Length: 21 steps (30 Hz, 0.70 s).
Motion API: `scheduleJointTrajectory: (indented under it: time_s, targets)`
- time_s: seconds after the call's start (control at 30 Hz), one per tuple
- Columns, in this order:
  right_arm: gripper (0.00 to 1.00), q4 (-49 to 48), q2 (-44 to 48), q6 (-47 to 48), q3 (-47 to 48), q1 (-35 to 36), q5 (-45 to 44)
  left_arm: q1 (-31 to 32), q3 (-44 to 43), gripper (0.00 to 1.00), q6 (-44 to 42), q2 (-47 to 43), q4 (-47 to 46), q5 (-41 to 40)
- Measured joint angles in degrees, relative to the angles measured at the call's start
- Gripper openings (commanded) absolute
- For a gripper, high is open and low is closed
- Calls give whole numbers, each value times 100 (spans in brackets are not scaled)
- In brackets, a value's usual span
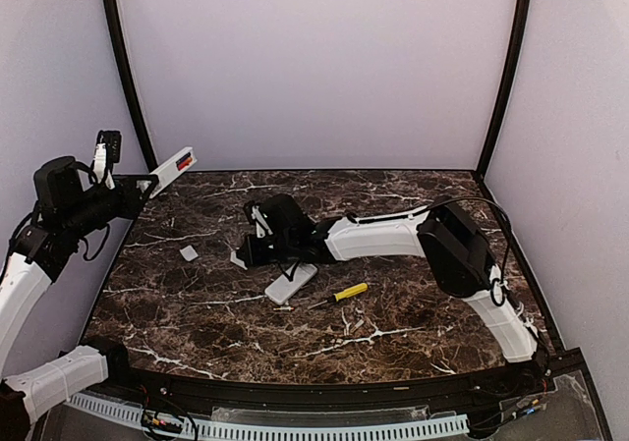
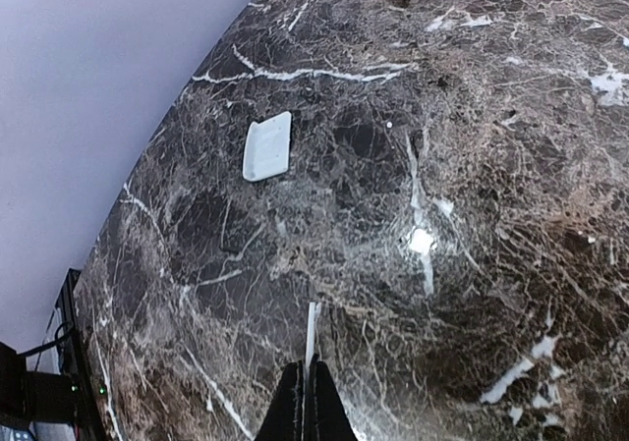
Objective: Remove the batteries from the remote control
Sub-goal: Place the battery cover at the center of the board.
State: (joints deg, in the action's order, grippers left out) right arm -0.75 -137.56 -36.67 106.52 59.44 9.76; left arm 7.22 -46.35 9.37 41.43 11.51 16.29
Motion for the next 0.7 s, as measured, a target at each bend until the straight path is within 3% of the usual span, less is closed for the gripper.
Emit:
scheduleJointTrajectory:
  time_s: [0.3, 0.4, 0.57, 0.7]
  targets:
    - [2, 76, -981, -293, 1493, 0, -35, 0, 0, 0, -122, -48, 37, -68]
    - [10, 144, -1298, -313, 2050, 0, 35, 0, 0, 0, -127, -48, 55, -68]
    - [32, 234, -1722, -299, 2798, 0, 258, 0, 0, 0, -127, -42, 63, -70]
    - [45, 262, -1873, -264, 3042, 2, 407, 0, 0, 0, -127, -20, 66, -68]
